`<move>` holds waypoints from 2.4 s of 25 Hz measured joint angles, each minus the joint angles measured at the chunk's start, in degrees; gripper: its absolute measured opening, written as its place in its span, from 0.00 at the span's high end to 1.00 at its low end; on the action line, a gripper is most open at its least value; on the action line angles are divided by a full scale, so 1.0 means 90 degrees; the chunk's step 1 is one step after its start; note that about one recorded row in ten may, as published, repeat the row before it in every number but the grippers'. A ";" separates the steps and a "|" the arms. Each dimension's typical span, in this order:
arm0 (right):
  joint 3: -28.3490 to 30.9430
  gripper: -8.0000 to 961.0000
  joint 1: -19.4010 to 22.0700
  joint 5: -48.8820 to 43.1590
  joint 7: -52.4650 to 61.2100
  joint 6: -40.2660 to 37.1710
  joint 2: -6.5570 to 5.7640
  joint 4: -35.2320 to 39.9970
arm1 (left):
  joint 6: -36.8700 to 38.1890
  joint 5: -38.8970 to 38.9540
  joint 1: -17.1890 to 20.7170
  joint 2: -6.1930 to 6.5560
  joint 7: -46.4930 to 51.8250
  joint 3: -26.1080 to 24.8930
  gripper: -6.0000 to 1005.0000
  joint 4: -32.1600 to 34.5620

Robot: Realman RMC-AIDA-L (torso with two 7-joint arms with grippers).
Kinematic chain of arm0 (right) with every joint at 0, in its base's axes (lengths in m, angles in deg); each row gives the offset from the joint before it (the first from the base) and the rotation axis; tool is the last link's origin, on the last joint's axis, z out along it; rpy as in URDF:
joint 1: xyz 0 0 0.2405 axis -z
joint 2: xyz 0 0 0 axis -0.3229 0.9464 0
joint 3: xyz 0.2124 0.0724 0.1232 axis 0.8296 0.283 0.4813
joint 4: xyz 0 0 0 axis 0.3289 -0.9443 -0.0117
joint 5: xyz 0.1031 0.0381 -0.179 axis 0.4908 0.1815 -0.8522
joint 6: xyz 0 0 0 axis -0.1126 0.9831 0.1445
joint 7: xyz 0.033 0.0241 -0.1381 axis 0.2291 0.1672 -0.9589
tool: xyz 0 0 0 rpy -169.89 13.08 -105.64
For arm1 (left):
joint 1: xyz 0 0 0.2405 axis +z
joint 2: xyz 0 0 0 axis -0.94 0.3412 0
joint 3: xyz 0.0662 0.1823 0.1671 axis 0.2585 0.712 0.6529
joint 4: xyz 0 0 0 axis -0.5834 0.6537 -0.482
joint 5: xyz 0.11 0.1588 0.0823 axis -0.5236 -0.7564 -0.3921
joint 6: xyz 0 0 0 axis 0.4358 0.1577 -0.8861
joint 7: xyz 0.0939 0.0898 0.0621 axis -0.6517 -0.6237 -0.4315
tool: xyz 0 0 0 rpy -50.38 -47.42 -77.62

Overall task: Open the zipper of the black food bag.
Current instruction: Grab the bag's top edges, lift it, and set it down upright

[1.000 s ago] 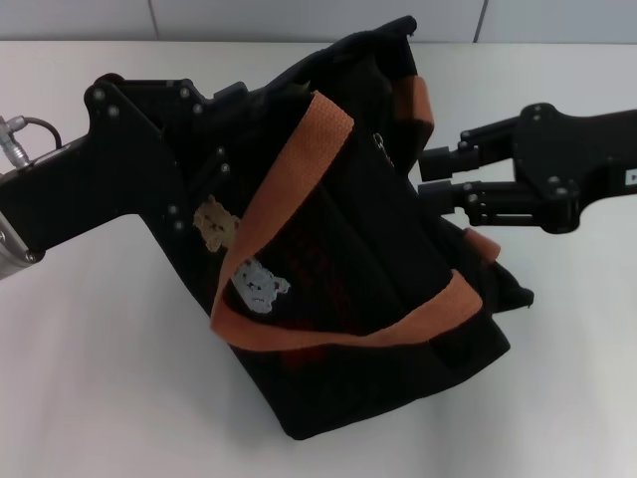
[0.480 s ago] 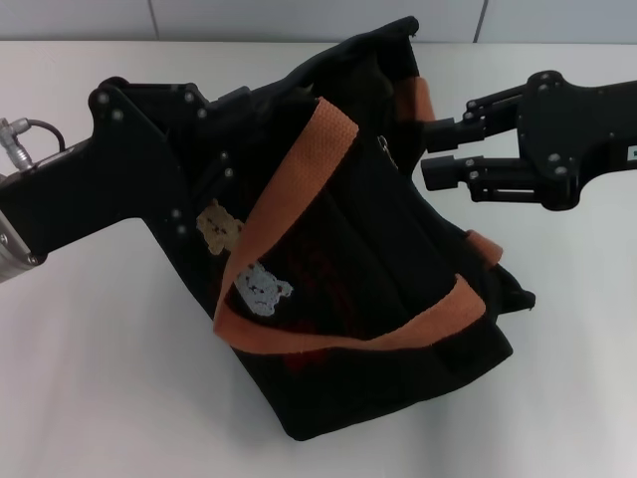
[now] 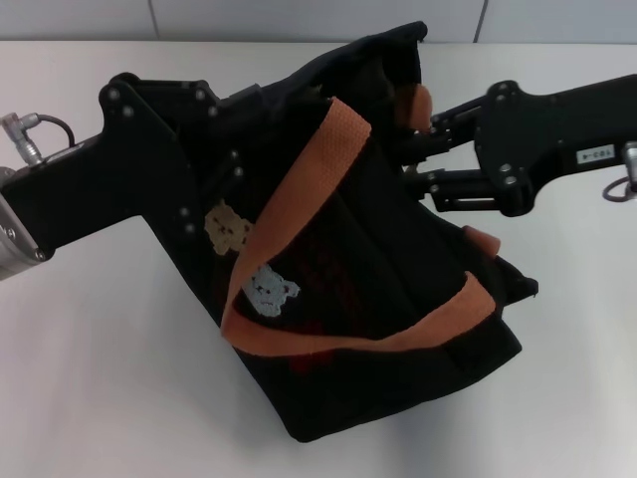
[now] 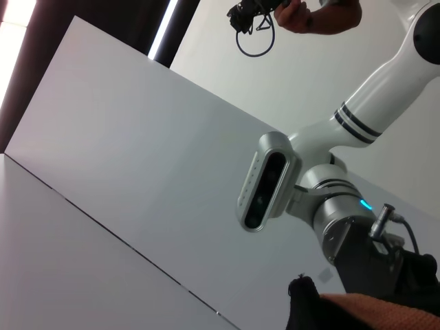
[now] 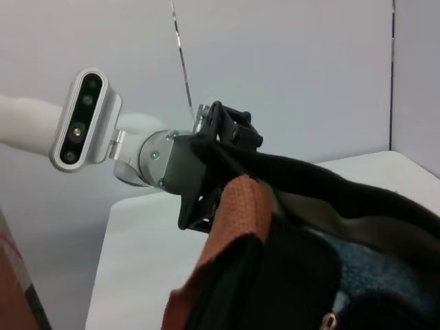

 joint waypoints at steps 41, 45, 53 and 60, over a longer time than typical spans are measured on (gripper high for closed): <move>-0.0533 0.74 -0.0016 -0.0189 0.0293 0.0549 -0.0016 0.0496 | 0.0085 0.0012 0.0001 0.0009 0.0067 0.0042 0.86 0.0040; -0.0572 0.64 -0.0077 -0.0437 0.0306 0.0547 -0.0015 0.0485 | 0.0088 0.0011 -0.0002 0.0009 0.0077 0.0048 0.86 0.0044; -0.0656 0.62 -0.0266 -0.0491 0.0281 0.0610 0.0011 0.0248 | 0.0109 0.0012 -0.0012 0.0010 0.0081 0.0056 0.86 0.0047; -0.1530 0.66 -0.0024 -0.0461 0.0254 0.1514 0.0032 0.0660 | 0.0175 0.0011 -0.0022 0.0022 0.0160 0.0061 0.86 0.0058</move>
